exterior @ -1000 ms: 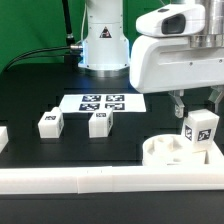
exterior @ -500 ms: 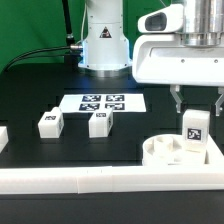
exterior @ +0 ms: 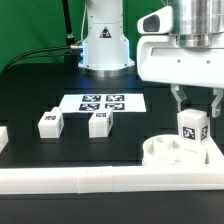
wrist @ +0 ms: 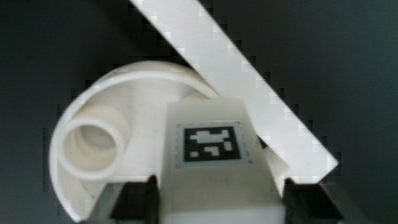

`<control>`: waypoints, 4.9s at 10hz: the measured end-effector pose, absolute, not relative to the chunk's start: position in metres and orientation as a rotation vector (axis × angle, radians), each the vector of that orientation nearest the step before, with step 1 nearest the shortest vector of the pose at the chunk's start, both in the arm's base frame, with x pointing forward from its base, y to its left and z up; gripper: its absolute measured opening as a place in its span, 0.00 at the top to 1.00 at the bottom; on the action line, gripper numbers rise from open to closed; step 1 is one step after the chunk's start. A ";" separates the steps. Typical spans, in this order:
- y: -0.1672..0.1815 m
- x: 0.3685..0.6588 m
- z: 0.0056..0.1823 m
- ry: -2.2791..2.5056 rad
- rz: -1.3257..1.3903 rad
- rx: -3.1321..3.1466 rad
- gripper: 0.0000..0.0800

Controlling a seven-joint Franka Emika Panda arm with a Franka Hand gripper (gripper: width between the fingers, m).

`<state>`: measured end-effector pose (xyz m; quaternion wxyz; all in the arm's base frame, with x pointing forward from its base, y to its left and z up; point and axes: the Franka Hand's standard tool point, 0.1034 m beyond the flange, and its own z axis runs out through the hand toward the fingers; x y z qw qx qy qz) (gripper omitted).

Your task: Assemble stool

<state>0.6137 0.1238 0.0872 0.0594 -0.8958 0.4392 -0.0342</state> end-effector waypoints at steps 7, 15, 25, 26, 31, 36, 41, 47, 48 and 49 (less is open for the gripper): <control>0.133 0.615 0.092 1.892 0.023 -2.265 0.58; 0.147 0.608 0.111 1.079 -0.054 -2.790 0.19; 0.111 0.618 0.121 -0.436 -0.068 -3.027 0.19; 0.110 0.618 0.121 -0.543 -0.072 -3.012 0.19; 0.116 0.638 0.107 -1.298 -0.024 -2.816 0.19; 0.116 0.633 0.094 -1.600 0.003 -2.654 0.19; 0.117 0.620 0.072 -1.631 0.001 -2.638 0.19; 0.109 0.622 0.073 -1.615 0.002 -2.650 0.54; 0.109 0.622 0.073 -1.615 0.002 -2.650 0.58; 0.109 0.622 0.073 -1.615 0.002 -2.650 0.58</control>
Offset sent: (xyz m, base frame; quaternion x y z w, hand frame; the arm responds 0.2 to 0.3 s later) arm 0.0042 0.0061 -0.0032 -0.0214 -0.0202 0.2905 0.9564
